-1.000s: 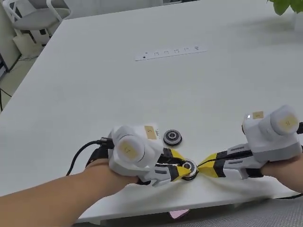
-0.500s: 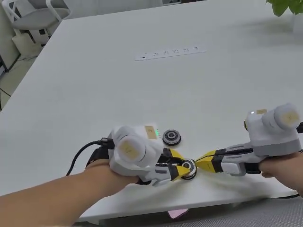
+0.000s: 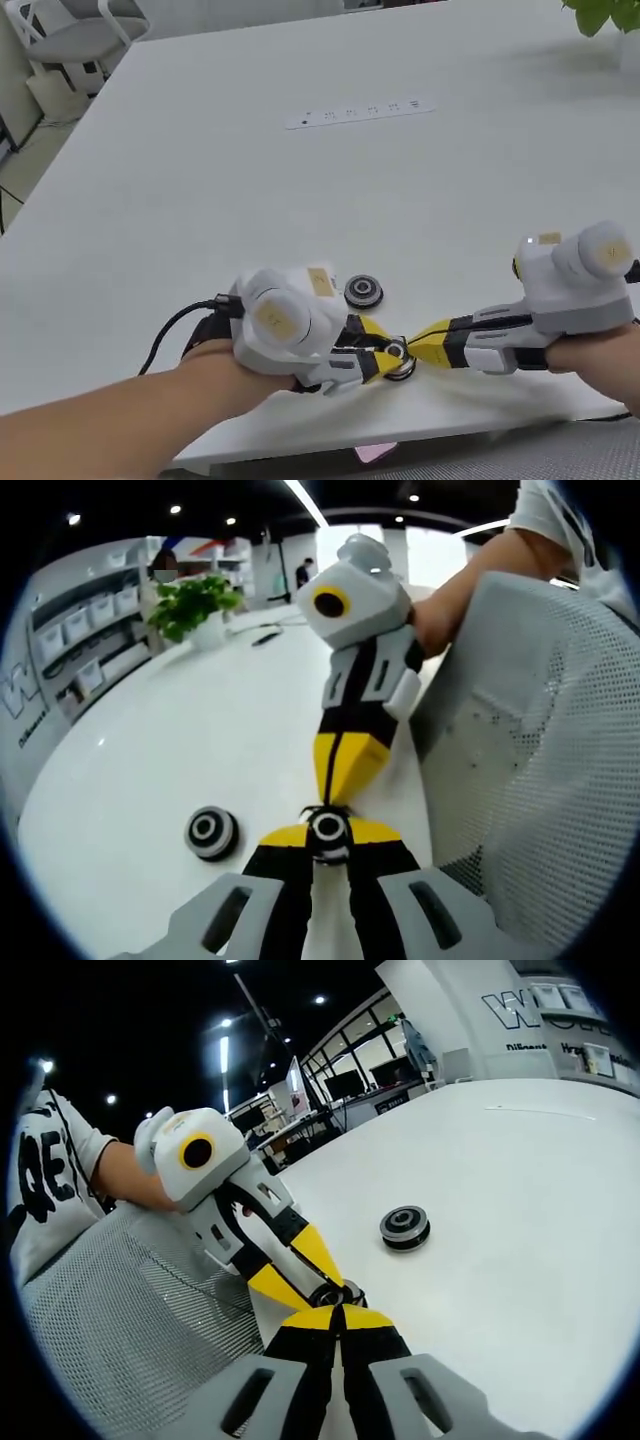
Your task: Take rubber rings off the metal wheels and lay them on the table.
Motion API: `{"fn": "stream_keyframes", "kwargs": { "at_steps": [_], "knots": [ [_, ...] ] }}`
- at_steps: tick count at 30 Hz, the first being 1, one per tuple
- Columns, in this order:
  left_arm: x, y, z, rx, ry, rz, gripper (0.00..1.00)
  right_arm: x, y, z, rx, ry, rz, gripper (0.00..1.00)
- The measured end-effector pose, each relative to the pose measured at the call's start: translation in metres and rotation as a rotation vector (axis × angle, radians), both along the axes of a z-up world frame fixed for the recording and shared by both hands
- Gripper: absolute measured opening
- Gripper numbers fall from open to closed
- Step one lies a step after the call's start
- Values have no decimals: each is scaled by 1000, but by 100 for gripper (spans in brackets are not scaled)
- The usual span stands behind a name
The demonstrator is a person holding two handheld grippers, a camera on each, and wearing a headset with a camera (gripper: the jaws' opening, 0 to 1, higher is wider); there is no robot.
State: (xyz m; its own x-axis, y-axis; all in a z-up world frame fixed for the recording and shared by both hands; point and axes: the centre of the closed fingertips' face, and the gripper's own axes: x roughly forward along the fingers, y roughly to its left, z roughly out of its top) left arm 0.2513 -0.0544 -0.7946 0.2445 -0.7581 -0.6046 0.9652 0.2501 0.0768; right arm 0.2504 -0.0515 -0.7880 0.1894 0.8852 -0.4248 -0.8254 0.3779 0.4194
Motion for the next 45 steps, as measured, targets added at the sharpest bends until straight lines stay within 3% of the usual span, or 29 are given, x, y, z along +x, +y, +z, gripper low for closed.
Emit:
{"fn": "stream_keyframes", "kwargs": {
  "at_steps": [11, 13, 16, 28, 33, 45],
  "knots": [
    [-2, -2, 0, -6, -1, -3, 12, -3, 4, 2, 16, -23, 39, 0],
    [-2, -2, 0, -6, -2, -2, 12, -10, 8, 5, 51, 6, 61, 0],
    [-2, -2, 0, -6, -5, -3, 12, -9, 7, 7, 41, -19, 63, 0],
    [-2, -2, -1, -22, -12, -6, 13, -1, 0, 3, 27, -24, 17, 0],
    [-1, -3, -1, -19, -35, -27, 13, 0, -1, 3, 27, -19, 7, 0],
    [-5, -2, 6, -32, -11, -35, 21, 4, -2, 6, 50, -14, -18, 0]
  ]
}}
